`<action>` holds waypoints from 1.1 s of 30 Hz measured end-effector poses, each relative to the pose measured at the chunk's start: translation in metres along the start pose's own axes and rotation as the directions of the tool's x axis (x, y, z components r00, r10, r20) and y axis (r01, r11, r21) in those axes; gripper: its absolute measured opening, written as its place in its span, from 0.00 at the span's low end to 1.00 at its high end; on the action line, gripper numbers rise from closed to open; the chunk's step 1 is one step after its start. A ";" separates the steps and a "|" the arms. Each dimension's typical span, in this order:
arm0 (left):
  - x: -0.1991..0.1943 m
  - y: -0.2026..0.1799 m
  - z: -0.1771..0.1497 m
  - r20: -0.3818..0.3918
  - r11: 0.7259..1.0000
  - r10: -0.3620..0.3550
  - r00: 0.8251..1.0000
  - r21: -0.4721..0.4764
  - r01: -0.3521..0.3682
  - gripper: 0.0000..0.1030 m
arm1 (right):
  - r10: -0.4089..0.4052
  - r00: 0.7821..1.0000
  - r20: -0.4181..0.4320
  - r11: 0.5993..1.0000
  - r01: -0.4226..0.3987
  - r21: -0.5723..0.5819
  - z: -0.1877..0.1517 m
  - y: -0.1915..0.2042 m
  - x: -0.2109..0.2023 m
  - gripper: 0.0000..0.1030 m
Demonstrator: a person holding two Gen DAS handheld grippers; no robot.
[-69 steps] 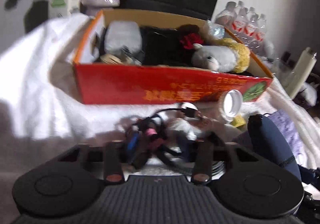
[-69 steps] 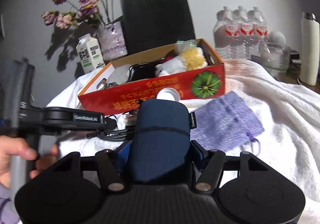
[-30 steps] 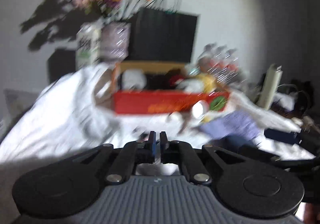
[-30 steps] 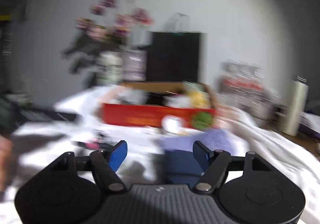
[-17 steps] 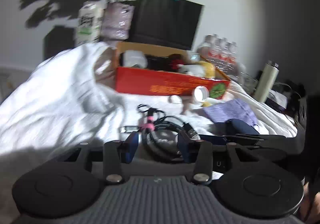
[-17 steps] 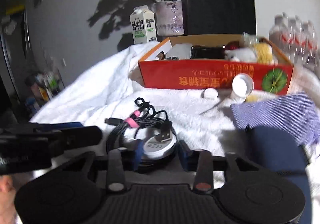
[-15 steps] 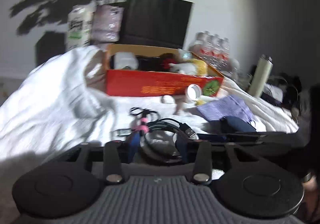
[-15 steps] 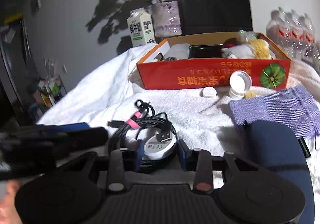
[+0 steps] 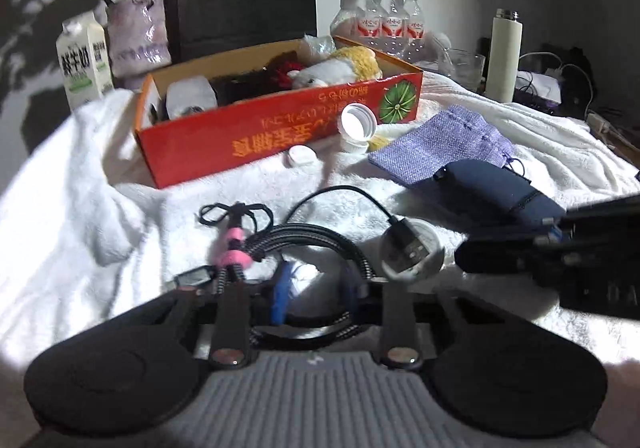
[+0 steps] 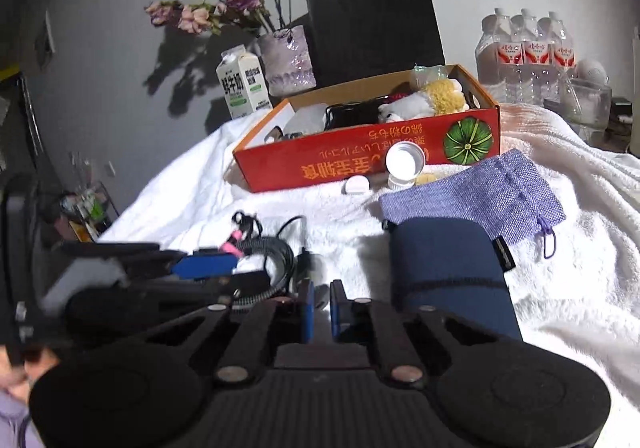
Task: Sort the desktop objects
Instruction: 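Lift both held cables off the towel and carry them over the box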
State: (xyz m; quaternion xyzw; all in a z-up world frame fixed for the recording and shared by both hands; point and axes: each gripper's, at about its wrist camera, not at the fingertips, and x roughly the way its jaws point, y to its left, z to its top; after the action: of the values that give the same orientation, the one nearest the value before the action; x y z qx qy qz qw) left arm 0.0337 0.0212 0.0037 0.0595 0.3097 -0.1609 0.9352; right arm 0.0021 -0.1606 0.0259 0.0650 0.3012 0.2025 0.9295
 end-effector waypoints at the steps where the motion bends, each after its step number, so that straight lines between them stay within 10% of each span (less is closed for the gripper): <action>1: -0.002 0.003 0.001 0.000 1.000 -0.001 1.000 -0.021 0.001 0.17 | 0.004 1.000 -0.003 1.000 -0.004 -0.001 -0.001 0.000 0.001 0.07; 10: -0.087 0.030 0.002 0.231 0.935 -0.030 0.972 -0.337 0.109 0.14 | -0.025 1.000 -0.010 0.997 0.024 -0.078 0.007 0.013 0.034 0.34; 16: -0.092 0.024 -0.005 0.218 0.933 -0.026 0.976 -0.346 0.102 0.14 | -0.067 0.998 0.019 0.992 0.069 -0.106 0.005 0.020 0.031 0.09; 26: -0.084 0.001 -0.004 0.228 0.918 -0.138 0.964 -0.336 0.211 0.14 | -0.005 0.996 0.086 0.937 0.034 -0.347 -0.024 0.059 -0.049 0.02; 33: -0.090 -0.001 -0.041 0.140 0.916 -0.107 0.984 -0.371 0.152 0.15 | -0.047 0.996 -0.076 0.933 0.017 -0.359 -0.051 0.044 -0.072 0.02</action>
State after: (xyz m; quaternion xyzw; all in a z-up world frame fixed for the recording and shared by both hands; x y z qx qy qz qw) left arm -0.0576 0.0522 0.0251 -0.1530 0.2830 -0.1625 0.9328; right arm -0.0954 -0.1503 0.0337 -0.1189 0.2990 0.2413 0.9156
